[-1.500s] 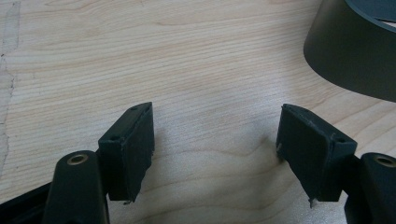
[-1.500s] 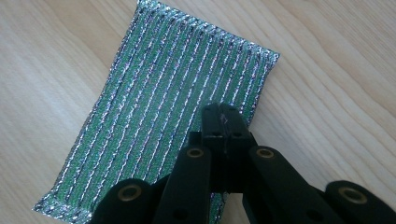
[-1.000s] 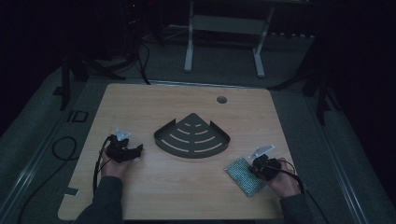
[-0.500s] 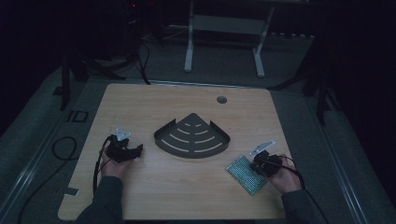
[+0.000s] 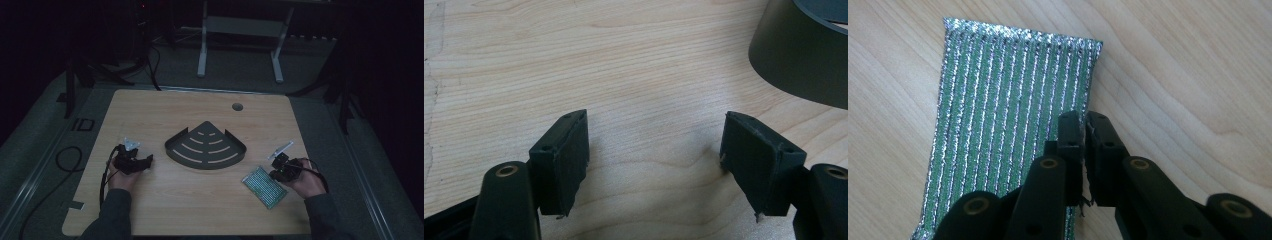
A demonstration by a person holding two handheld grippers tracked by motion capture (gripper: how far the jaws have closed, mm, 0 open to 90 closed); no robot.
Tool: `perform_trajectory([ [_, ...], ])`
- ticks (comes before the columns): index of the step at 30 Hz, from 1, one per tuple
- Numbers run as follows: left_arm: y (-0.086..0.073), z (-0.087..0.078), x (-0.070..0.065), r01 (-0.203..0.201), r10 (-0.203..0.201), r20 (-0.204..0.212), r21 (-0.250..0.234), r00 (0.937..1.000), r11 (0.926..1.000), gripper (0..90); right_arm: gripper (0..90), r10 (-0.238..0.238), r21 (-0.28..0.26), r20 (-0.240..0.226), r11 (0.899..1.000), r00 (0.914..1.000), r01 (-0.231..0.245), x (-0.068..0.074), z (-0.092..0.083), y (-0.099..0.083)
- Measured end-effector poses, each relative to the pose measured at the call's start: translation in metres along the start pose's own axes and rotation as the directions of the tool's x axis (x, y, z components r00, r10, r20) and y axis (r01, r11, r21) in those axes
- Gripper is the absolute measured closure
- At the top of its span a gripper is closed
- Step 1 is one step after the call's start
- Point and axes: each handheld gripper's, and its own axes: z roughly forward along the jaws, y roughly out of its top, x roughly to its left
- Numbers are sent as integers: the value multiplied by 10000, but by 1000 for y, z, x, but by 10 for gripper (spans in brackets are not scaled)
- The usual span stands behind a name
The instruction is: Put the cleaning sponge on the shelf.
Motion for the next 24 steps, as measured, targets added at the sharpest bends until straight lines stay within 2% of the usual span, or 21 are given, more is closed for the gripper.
perform_trajectory([
  [5,0,0,0,0,0,6,-9,10000,10000,283,809,343,190,-301,9993,9990,-337,-6,1,2],
  [10,0,0,0,0,0,7,-14,10000,10000,283,788,507,493,-560,9976,9971,-479,-10,2,2],
  [18,0,0,0,-10,10,12,-16,10000,10000,283,756,606,682,-861,9962,9944,-548,-14,5,4],
  [24,0,0,0,-4,4,13,-19,10000,10000,283,749,675,1016,-1036,9932,9923,-570,-17,8,7],
])
